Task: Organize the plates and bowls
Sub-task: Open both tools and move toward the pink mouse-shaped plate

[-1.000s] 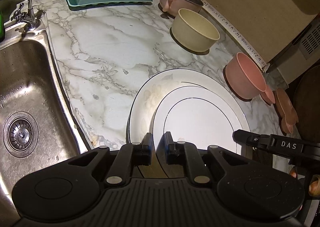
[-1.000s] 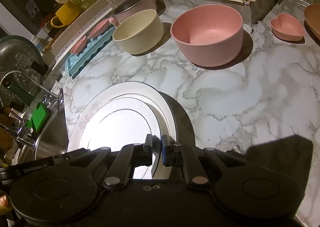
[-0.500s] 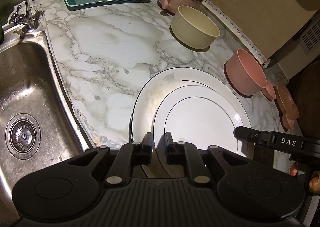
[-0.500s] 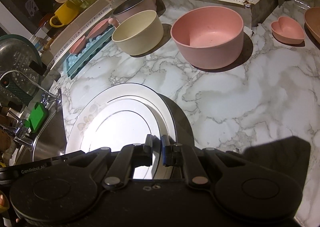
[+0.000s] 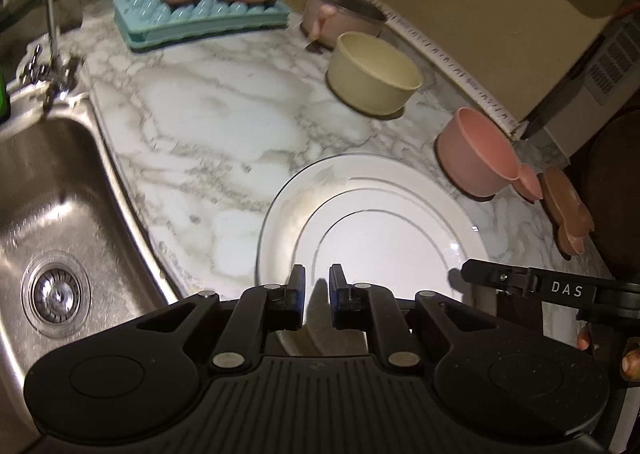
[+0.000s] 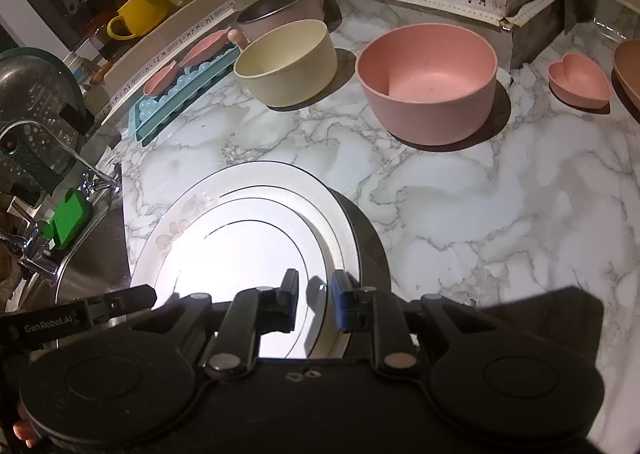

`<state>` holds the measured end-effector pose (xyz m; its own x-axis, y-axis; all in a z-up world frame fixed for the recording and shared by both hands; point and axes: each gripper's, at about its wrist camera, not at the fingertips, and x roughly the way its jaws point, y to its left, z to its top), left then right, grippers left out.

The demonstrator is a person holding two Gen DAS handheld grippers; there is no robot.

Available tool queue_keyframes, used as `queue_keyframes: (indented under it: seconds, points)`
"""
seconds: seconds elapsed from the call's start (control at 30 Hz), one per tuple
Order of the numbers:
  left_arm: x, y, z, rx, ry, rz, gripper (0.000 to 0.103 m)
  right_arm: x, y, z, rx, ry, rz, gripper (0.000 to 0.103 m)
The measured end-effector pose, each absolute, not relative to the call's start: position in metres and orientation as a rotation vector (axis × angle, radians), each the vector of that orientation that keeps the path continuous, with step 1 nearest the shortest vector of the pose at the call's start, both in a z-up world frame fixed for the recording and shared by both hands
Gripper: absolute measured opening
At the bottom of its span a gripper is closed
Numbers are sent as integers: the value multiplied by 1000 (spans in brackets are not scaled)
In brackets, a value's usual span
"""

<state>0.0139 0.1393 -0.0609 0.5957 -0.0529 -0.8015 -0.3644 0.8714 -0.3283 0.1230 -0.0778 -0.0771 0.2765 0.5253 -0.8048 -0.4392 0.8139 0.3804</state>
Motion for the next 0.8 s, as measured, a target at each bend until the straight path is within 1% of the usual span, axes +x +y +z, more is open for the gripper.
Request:
queue_keyframes:
  seconds: [0.23, 0.4, 0.53, 0.57, 0.6, 0.63, 0.7, 0.77, 0.8]
  points:
    - [17, 116, -38, -398, 851, 140, 11, 109, -80, -55, 55, 1044, 679, 25]
    - [22, 97, -22, -333, 798, 104, 12, 101, -87, -35, 27, 963, 680, 34]
    - [30, 83, -11, -310, 765, 63, 14, 99, -99, -21, 33, 920, 673, 36]
    - [32, 79, -9, -305, 760, 54, 17, 99, -103, -18, 37, 909, 666, 38]
    - [35, 75, -7, -300, 754, 44, 24, 99, -106, -15, 40, 900, 659, 40]
    - [37, 71, -6, -294, 748, 38, 28, 99, -110, -12, 43, 889, 652, 40]
    - [42, 63, -2, -284, 734, 28, 48, 99, -119, -7, 45, 870, 633, 45]
    - [46, 54, 2, -268, 714, 16, 58, 99, -128, -3, 53, 861, 616, 47]
    - [49, 49, 5, -258, 705, 7, 58, 100, -132, -1, 52, 854, 603, 47]
